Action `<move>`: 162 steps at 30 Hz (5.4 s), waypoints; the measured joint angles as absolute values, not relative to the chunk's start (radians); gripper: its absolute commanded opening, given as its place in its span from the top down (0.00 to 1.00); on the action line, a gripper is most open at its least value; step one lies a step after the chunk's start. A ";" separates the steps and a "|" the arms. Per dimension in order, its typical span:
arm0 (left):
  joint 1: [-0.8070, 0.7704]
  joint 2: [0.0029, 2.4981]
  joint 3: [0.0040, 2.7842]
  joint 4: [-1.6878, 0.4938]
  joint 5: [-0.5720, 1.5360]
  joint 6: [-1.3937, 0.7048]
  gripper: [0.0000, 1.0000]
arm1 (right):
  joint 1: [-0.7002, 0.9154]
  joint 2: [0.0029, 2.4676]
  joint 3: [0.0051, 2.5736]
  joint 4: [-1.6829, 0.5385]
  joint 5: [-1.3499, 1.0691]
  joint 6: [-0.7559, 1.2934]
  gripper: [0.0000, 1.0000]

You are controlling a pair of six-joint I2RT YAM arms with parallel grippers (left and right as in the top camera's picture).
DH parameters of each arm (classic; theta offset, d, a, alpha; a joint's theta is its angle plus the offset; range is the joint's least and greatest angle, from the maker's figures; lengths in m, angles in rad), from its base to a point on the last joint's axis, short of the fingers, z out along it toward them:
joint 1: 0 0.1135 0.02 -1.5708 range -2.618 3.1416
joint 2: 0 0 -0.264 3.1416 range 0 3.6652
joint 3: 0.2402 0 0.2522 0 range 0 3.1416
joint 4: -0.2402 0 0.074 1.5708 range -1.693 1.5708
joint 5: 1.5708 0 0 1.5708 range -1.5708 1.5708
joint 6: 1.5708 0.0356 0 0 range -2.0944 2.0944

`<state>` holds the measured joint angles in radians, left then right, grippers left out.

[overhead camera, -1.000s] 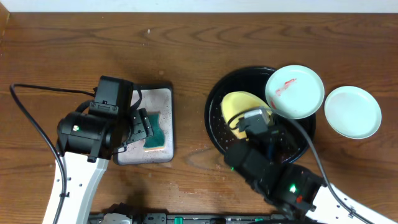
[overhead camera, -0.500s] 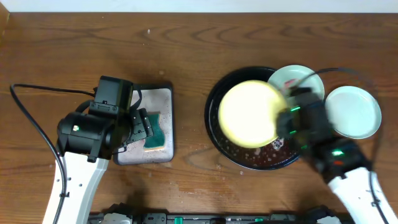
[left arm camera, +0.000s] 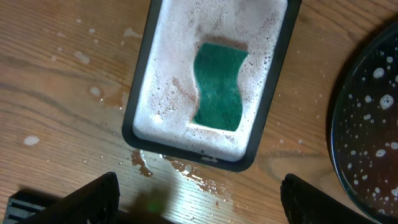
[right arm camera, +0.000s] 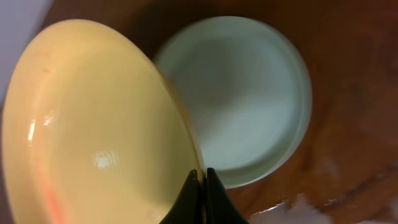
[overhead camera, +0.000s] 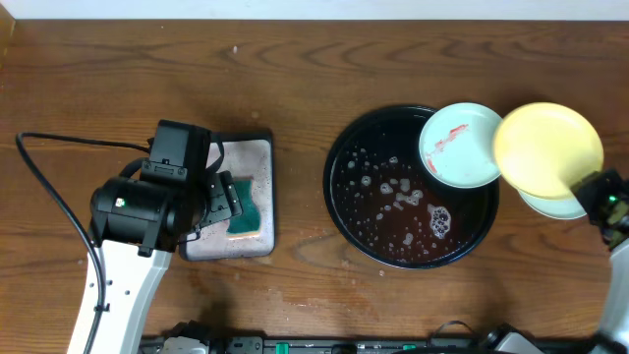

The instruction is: Clean dirty plates on tray and stack at the side

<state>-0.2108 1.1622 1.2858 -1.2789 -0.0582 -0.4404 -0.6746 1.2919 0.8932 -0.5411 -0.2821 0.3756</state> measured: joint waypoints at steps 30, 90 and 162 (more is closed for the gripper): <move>-0.211 1.162 1.286 -1.279 -0.058 -0.440 0.17 | -0.253 1.468 0.925 -0.351 -0.217 0.162 0.49; -0.211 1.163 1.286 -1.258 -0.058 -0.441 0.16 | 0.090 1.433 0.834 -0.610 -0.176 0.194 0.71; -0.211 1.530 0.943 -0.786 0.020 -0.413 0.38 | 0.137 1.341 0.790 -0.865 -0.210 0.383 0.63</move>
<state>-0.2111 1.5299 0.9428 -0.7856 0.0196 -0.4133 0.1371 1.3411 0.7898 -0.8646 -0.2104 0.3832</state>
